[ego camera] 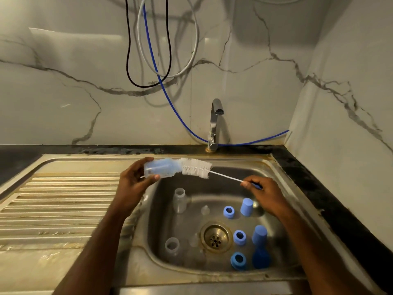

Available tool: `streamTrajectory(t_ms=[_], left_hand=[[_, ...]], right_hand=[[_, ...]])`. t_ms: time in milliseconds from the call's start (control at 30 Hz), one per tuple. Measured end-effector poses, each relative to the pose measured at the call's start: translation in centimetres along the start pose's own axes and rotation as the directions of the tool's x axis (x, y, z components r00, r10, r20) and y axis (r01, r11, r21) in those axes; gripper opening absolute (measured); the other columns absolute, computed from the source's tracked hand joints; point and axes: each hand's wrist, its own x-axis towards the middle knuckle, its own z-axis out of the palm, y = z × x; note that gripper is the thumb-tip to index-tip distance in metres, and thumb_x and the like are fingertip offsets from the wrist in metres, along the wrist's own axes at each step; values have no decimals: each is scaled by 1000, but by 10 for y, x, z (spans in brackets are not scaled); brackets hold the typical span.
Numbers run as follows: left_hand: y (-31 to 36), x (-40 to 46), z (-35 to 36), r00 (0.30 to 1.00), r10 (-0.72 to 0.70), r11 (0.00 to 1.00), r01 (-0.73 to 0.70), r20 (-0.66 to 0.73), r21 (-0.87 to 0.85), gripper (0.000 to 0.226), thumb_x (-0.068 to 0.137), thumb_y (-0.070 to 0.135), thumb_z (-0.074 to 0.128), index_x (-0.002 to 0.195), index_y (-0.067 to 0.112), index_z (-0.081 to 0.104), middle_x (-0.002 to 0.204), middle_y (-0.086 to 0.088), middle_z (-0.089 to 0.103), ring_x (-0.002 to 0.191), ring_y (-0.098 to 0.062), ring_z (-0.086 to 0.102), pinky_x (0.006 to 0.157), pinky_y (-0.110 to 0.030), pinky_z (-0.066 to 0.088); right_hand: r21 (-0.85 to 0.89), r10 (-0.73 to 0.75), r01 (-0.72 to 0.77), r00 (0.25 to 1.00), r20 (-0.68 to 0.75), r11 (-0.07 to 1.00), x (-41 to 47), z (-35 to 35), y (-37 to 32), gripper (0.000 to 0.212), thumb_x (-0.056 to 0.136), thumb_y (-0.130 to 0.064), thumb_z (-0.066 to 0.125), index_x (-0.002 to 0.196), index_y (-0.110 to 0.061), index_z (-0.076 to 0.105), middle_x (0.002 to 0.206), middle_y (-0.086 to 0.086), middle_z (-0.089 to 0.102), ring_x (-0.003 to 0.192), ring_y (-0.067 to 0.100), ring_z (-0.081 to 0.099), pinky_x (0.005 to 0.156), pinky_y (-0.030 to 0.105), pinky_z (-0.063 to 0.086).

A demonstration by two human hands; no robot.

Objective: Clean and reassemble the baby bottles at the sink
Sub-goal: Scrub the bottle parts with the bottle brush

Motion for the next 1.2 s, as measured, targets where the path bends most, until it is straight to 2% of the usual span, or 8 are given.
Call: streamTrajectory(t_ms=[233,400,500,600,800,933,1067,1200], left_hand=[[-3,1,3,1000,-3,999,2,13,53,51,80,23,78,129,27,62,121,5,70,113,-16,68,91,-30,59],[1,1,0,999,-13,1000,13,-36,-3,43,85,22,77,125,28,64,118,3,72,109,-18,70,83,-28,60],[2,-1,10,1000,-5,997,5,5,81,30,95,43,65,119,25,65,107,5,71,95,-15,70,69,-24,58],[5,2,13,989,-105,981,120,-100,152,50,98,63,47,102,18,68,86,1,68,72,-17,66,56,-21,51],[8,4,8,983,-89,987,108,-162,116,35,105,33,47,139,30,51,123,6,60,104,-16,64,71,-27,57],[11,4,2,993,-85,996,86,-78,18,47,97,14,64,140,25,52,135,1,60,115,-21,63,80,-43,60],[10,4,2,995,-68,995,73,-77,73,47,91,18,71,136,23,55,126,-2,64,106,-24,67,72,-41,62],[7,7,-9,984,-139,985,125,-116,-118,39,95,29,61,133,21,61,109,-11,71,91,-26,69,66,-36,58]], right_hand=[[8,-17,17,1000,4,1000,-1,5,2,17,95,-20,68,86,-35,70,86,-19,71,86,-4,65,76,7,45],[50,38,-36,998,-41,998,2,-2,5,12,93,-21,70,90,-32,71,89,-11,73,89,1,66,84,24,49],[35,8,-7,1000,-6,999,-1,6,0,14,93,-22,70,87,-35,71,86,-16,73,87,-2,66,81,21,48],[44,33,-31,999,-24,999,0,4,4,11,90,-27,74,87,-38,74,88,-21,73,89,0,68,85,26,51],[57,-2,2,1000,-6,998,-1,8,0,17,90,-24,74,84,-39,74,87,-21,73,87,-3,67,81,23,49],[71,41,-40,999,-18,997,0,4,5,12,92,-22,72,88,-34,74,89,-20,73,89,0,67,86,29,52],[82,20,-21,1000,12,996,-2,5,1,14,92,-18,71,89,-32,74,88,-16,74,88,0,67,84,27,51],[142,68,-60,996,-55,988,-2,-4,1,8,93,-18,70,96,-24,74,95,-5,75,97,14,68,91,34,52]])
